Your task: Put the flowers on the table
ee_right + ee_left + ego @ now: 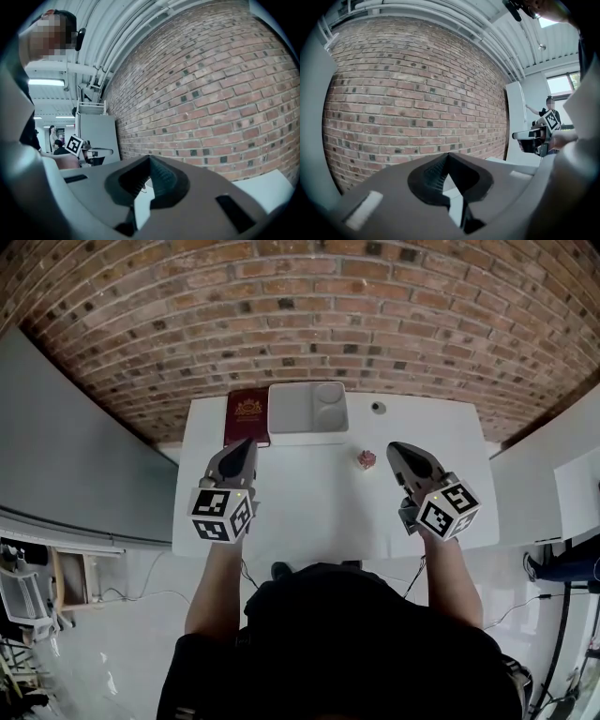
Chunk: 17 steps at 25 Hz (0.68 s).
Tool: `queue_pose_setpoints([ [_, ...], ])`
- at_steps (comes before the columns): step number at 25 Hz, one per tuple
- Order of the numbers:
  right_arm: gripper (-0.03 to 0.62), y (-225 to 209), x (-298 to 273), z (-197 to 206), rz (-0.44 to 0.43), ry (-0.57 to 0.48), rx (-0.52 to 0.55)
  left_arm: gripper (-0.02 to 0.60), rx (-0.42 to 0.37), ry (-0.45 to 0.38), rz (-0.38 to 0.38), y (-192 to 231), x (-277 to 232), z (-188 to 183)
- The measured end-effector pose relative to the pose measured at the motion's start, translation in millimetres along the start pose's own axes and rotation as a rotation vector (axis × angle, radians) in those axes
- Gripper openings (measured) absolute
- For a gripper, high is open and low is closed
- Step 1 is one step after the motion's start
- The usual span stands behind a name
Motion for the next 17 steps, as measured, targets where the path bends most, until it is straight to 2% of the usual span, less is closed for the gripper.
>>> queue_pose_setpoints([
  [10, 0.009, 15.4, -10.7, -3.6, -0.006, -0.01, -0.001, 0.011, 0.047, -0.029, 0.008, 10.5, -0.6, 4.7],
  [17, 0.009, 23.6, -14.8, -2.4, -0.03, -0.003, 0.009, 0.011, 0.077, 0.007, 0.012, 9.8, 0.5, 13.2],
])
Point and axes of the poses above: the fingertips, and each gripper's own axes: x backward along the fingers, y to its left, z out of its underside, the point moved 10 cm from there along x, backward along the fingers, and after that the axes turned 8 degrees about y, right-handed, at the moved point
